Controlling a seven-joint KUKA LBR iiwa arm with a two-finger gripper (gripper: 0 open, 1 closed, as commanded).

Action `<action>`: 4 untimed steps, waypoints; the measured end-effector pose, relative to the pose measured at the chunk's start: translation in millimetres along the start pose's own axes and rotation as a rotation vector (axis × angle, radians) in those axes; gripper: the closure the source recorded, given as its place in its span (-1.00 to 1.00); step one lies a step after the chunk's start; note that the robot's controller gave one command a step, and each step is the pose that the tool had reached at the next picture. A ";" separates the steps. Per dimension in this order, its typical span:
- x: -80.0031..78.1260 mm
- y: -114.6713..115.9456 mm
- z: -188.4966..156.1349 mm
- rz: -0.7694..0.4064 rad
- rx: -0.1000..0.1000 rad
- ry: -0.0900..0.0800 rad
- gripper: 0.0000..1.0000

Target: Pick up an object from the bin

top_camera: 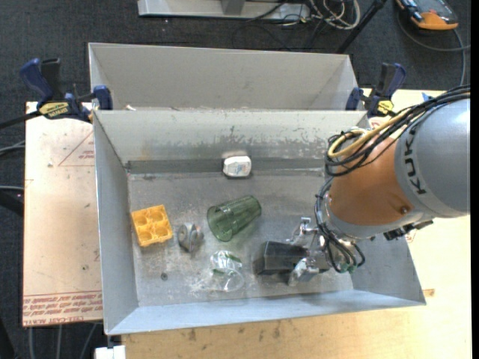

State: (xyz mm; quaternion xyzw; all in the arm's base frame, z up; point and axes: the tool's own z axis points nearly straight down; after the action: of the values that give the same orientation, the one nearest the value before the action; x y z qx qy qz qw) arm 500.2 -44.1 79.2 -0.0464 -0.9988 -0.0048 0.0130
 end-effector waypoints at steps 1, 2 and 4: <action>-0.1 0.0 0.0 0.000 0.000 0.000 1.00; -0.3 0.0 0.0 0.000 0.001 -0.001 1.00; -0.5 0.0 0.0 0.000 0.001 -0.002 1.00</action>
Offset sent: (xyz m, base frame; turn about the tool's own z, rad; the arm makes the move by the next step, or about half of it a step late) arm 0.0000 0.0000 0.0000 0.0000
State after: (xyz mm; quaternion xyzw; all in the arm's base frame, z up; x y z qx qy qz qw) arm 500.7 -44.2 79.2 -0.0464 -0.9988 -0.0043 0.0119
